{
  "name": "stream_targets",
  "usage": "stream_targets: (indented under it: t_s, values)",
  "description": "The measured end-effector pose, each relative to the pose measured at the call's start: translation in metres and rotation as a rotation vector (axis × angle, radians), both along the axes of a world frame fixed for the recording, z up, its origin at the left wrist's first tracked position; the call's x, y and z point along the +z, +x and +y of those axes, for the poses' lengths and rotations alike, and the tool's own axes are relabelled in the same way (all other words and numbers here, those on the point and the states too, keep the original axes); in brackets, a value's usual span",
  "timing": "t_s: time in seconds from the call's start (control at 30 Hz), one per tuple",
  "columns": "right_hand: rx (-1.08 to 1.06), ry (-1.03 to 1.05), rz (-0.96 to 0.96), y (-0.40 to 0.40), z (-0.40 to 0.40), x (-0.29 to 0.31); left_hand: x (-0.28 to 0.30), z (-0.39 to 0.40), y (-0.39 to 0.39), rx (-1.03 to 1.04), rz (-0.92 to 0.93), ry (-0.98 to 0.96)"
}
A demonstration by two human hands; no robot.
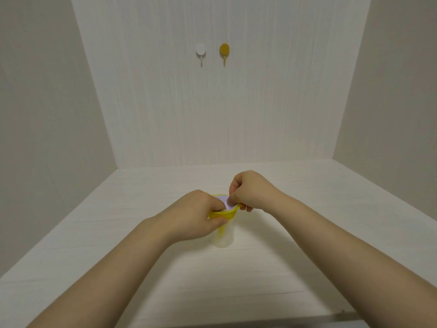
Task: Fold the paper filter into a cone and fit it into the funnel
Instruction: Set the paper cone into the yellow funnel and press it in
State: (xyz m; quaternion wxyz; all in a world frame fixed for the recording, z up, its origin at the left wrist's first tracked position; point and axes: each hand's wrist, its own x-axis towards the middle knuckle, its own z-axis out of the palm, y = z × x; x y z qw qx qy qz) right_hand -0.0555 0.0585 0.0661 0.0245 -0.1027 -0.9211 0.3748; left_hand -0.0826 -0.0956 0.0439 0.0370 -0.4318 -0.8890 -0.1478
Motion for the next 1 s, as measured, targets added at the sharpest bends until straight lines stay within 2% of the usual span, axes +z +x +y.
stream_targets:
  t_s: [0.77,1.0]
  values:
    - [0.013,-0.051,0.102,0.000,0.003,-0.012,-0.002,-0.002,0.001,-0.049,0.042,-0.023]
    - [0.036,-0.067,0.139,0.003,0.005,-0.014,-0.008,-0.004,0.003,-0.060,-0.056,0.124]
